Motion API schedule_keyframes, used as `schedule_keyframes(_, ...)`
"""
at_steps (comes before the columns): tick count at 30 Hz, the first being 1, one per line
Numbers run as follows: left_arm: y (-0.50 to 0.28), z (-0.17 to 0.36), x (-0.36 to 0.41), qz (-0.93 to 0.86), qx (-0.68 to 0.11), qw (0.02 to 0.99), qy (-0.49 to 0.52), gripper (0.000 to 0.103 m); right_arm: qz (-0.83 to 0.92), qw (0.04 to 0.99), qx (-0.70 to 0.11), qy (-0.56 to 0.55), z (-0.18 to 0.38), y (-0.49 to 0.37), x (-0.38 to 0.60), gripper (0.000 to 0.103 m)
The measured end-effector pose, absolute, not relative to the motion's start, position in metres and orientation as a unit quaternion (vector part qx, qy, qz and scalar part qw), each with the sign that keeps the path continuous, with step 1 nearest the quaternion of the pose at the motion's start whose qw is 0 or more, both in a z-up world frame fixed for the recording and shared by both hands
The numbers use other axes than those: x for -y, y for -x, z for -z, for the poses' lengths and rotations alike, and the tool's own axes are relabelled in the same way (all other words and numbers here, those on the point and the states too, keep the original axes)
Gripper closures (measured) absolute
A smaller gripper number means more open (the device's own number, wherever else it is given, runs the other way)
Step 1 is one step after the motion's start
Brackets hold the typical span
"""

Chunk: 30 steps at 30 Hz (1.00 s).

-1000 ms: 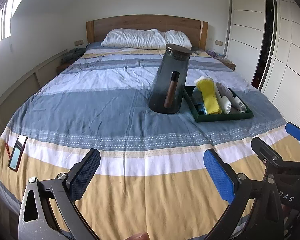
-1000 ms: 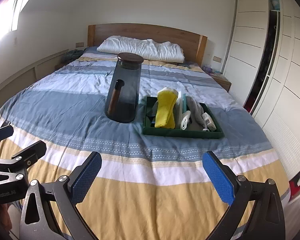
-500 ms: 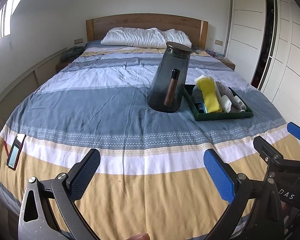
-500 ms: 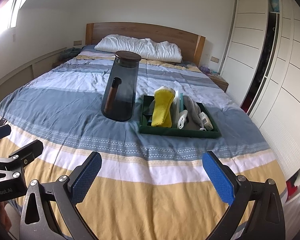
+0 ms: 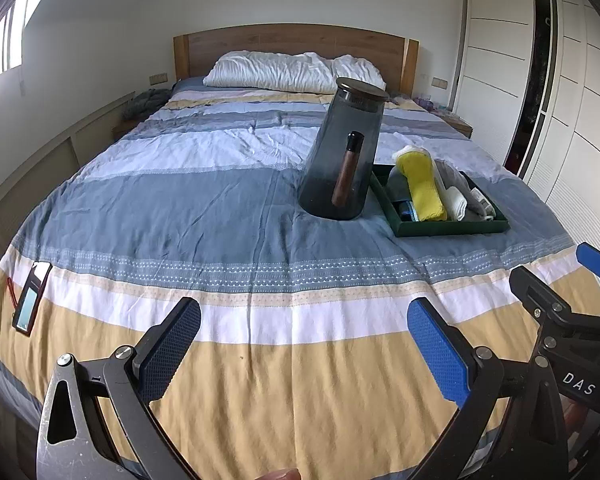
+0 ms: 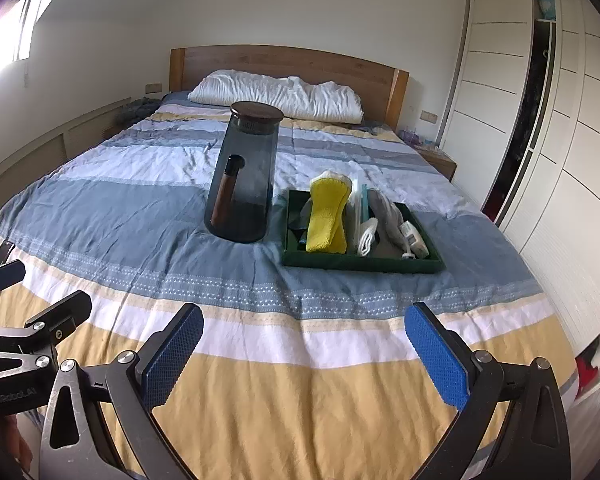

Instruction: Organize soft objects

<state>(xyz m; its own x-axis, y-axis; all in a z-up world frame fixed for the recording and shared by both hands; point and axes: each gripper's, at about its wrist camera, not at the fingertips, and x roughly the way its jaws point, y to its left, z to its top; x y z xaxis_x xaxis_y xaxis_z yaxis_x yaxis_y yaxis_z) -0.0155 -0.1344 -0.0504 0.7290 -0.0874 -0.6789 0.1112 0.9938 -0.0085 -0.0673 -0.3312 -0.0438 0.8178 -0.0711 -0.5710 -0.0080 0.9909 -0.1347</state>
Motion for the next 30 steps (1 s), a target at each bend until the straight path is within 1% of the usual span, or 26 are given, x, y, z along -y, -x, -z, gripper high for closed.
schedule_keyframes(11,0.015,0.058,0.134,0.044,-0.367,0.929,-0.030,0.002,0.022,0.953,-0.297,0.058,0.046,0.062,0.329,0.000)
schedule_keyframes(18,0.017,0.066,0.138,0.039,-0.373,0.926,-0.047,0.002,0.017,0.952,-0.303,0.040,0.059,0.063,0.330,0.000)
schedule_keyframes(30,0.018,0.068,0.147,0.048,-0.374,0.924,-0.060,0.002,0.039,0.950,-0.309,0.010,0.065,0.059,0.352,0.000)
